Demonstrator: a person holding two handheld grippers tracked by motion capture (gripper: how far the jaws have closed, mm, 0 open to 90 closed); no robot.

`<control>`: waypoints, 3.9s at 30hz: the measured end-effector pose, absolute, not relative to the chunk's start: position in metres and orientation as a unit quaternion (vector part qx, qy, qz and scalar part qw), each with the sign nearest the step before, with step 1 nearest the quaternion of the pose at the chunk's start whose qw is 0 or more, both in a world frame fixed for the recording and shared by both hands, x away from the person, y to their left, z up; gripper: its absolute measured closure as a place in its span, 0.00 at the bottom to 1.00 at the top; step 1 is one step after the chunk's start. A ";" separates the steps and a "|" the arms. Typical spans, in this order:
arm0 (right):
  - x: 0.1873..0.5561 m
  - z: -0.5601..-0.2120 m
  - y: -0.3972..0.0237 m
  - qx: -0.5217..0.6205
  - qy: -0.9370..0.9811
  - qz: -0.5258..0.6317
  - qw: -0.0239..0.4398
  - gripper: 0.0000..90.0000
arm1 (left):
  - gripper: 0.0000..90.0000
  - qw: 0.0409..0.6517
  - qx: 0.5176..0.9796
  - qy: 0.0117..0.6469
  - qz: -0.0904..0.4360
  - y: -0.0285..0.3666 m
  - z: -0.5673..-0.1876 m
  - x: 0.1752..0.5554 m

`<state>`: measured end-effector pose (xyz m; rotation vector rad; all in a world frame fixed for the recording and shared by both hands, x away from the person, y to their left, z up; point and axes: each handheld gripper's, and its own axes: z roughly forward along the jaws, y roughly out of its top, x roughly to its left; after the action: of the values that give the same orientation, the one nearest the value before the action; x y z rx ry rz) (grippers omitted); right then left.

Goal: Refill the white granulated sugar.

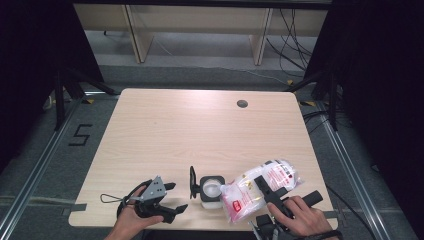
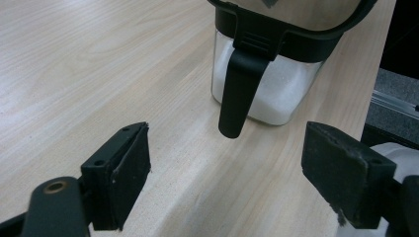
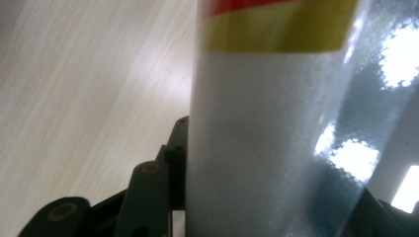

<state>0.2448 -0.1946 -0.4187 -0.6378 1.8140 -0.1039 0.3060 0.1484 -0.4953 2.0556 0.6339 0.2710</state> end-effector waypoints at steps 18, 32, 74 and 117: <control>0.245 -0.419 -0.195 -0.272 0.773 -0.046 0.571 0.67 | 0.21 0.468 0.837 0.262 0.107 0.148 -0.496 0.306; 0.246 -0.418 -0.197 -0.262 0.779 -0.032 0.569 0.68 | 0.21 0.469 0.835 0.267 0.106 0.148 -0.496 0.305; 0.272 -0.425 -0.233 -0.144 0.837 0.144 0.507 0.75 | 0.21 0.470 0.835 0.265 0.108 0.148 -0.496 0.306; 0.328 -0.453 -0.262 0.093 0.834 0.373 0.395 0.80 | 0.21 0.471 0.835 0.263 0.109 0.149 -0.494 0.305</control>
<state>0.3279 -0.2625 -0.4533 0.2348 2.1159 0.9462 0.3046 0.1488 -0.4939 2.0444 0.6452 0.2672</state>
